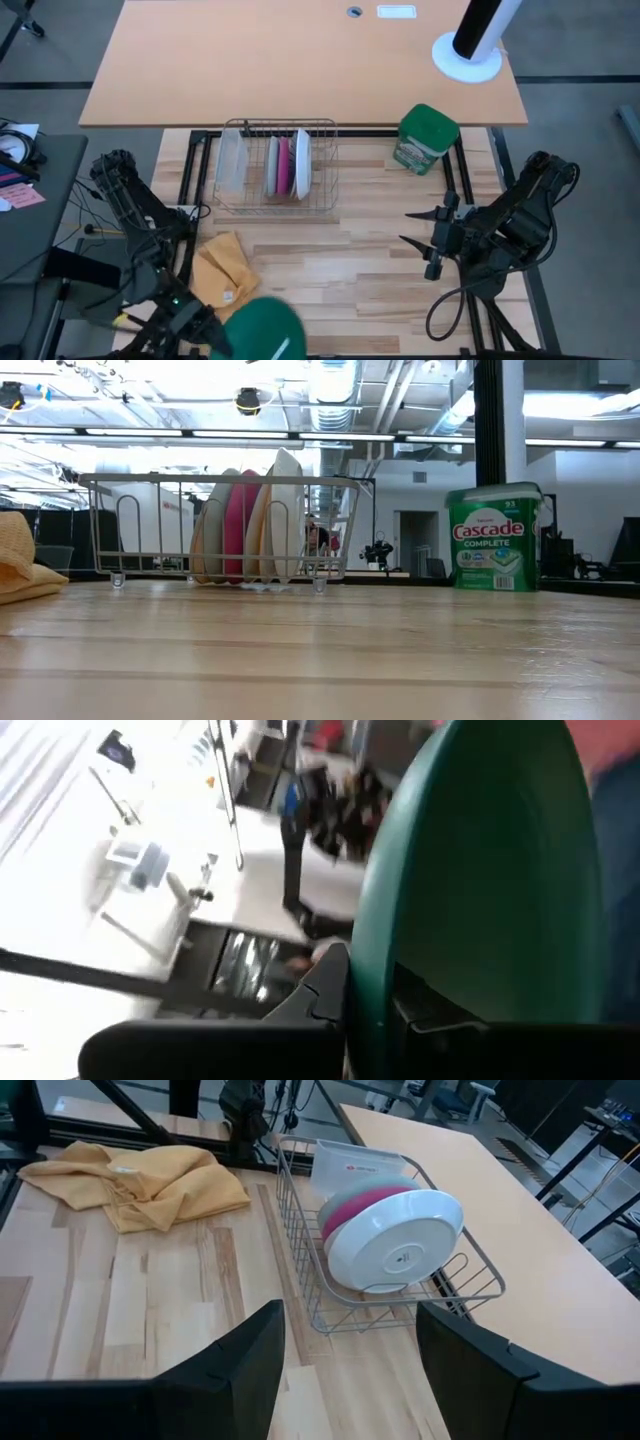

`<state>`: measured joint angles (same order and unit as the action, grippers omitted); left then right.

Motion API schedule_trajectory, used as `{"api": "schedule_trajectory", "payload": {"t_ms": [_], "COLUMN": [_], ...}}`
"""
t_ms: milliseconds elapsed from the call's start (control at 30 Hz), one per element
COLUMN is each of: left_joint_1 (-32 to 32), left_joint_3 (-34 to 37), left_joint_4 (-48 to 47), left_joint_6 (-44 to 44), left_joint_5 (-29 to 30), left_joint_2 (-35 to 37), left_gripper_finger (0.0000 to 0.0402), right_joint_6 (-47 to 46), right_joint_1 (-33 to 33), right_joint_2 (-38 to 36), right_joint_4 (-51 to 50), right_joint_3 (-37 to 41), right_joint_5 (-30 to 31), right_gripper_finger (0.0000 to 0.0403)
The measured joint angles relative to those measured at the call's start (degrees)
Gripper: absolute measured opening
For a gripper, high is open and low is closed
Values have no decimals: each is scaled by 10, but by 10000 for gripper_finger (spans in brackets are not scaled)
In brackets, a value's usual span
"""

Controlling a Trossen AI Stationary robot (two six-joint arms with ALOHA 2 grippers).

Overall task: Sort dishes
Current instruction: Put the green plate into the dish rack

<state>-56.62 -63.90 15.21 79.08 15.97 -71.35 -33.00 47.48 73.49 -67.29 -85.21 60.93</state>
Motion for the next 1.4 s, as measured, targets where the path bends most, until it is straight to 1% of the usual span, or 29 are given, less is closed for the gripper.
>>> {"api": "schedule_trajectory", "payload": {"t_ms": [67,133,200,333,500,600,800,933,1233,1333,1400], "left_joint_1": [1,5,13,32,46,49,48,49,48,49,55], "left_joint_3": [0,0,0,4,4,4,4,4,4,4,4], "left_joint_4": [-12,-33,-61,-104,-162,-175,-174,-169,-140,-140,-126], "left_joint_6": [45,121,175,214,225,244,248,251,273,276,264], "left_joint_5": [27,78,119,154,197,202,182,153,23,23,47], "left_joint_2": [0,0,0,0,0,0,0,0,0,1,1], "left_gripper_finger": [8,8,8,8,8,8,8,8,8,8,8], "right_joint_6": [0,0,0,0,0,0,0,0,0,0,0], "right_joint_1": [0,0,0,0,0,0,0,0,0,0,0], "right_joint_2": [0,0,0,0,0,0,0,0,0,0,0], "right_joint_4": [0,0,0,0,0,0,0,0,0,0,0], "right_joint_3": [0,0,0,0,0,0,0,0,0,0,0], "right_joint_5": [0,0,0,0,0,0,0,0,0,0,0], "right_gripper_finger": [225,225,225,226,226,226,226,226,226,226,226]}}
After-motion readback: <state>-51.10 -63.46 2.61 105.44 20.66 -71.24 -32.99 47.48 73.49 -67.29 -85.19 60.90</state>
